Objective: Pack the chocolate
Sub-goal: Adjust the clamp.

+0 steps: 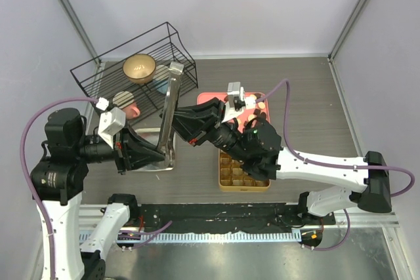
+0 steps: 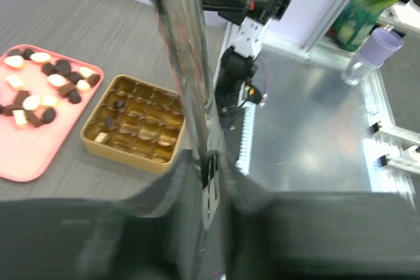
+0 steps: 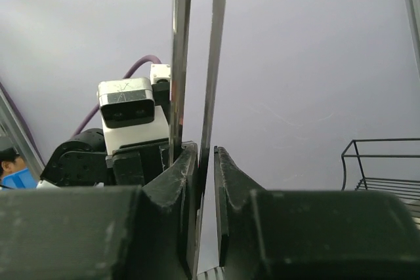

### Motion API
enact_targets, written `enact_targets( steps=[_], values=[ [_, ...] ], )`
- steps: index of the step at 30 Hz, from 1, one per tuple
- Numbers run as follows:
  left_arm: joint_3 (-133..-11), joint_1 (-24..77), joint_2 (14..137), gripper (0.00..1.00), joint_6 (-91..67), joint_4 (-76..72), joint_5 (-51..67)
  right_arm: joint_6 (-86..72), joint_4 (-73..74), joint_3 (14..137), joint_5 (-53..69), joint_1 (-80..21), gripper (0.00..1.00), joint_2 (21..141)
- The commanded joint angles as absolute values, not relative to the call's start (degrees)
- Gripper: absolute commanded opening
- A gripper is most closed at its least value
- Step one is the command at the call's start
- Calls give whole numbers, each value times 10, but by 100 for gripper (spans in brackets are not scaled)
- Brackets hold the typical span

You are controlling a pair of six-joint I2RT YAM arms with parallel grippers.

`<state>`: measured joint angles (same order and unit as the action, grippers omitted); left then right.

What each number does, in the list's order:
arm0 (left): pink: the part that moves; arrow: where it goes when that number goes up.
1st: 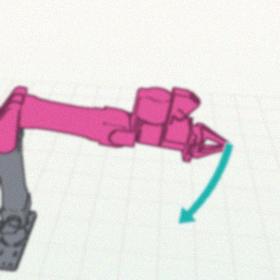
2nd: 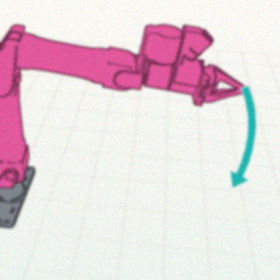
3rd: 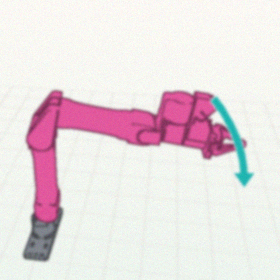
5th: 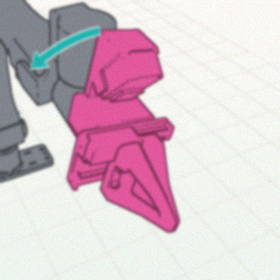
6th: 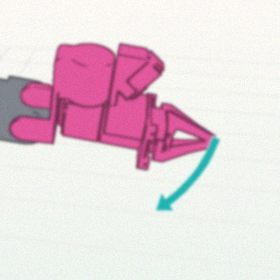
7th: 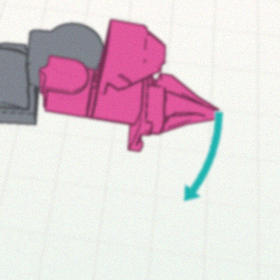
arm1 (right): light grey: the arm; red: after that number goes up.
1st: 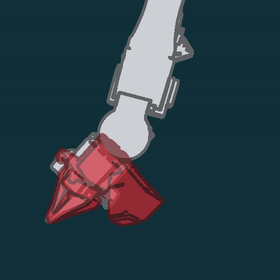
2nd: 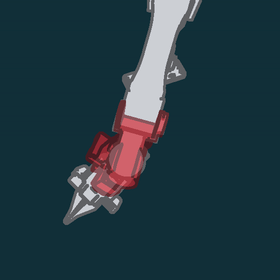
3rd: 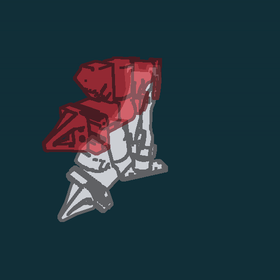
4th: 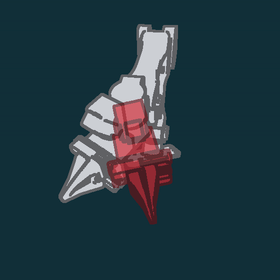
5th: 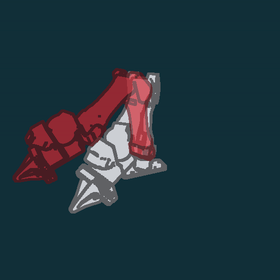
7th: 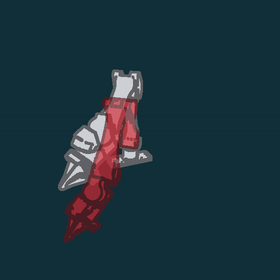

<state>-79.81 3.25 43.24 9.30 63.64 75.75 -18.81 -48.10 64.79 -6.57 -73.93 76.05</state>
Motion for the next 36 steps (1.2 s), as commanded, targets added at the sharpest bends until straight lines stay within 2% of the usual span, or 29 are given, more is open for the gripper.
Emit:
enact_targets(
  steps=[1,6,10,12,13,14,17,21,27,30,31,33,34,35,36],
  values=[
    [-802,30,426,10,21,556,801,-204,-516,644,-75,-744,19,735],
    [-805,30,422,0,-12,521,802,-214,-499,644,-66,-744,29,737],
    [-811,31,414,0,-37,498,801,-206,-432,642,-71,-743,40,713],
    [-817,30,411,0,-46,487,800,-197,-376,649,-73,-743,50,701],
    [-822,31,411,0,-47,485,798,-192,-355,650,-74,-742,59,688],
    [-829,30,411,0,-47,485,795,-184,-332,654,-70,-741,76,680],
    [-839,30,414,0,-51,483,784,-171,-235,670,-55,-737,95,654],
    [-853,31,418,0,-52,478,754,-160,-97,705,-30,-730,97,635],
    [-819,30,413,0,-146,387,720,-145,-85,690,-7,-727,98,622],
    [-797,31,403,0,-175,341,724,-149,-123,676,16,-724,90,632],
    [-785,30,400,0,-181,338,726,-151,-133,674,17,-725,81,635],
    [-775,30,399,0,-183,339,731,-160,-174,664,13,-723,68,642],
    [-769,30,399,0,-185,340,734,-164,-189,660,12,-723,48,643],
    [-766,30,398,0,-186,342,734,-165,-218,657,11,-723,38,646],
    [-762,30,398,0,-186,342,736,-167,-228,654,11,-722,18,649]
  ],
)
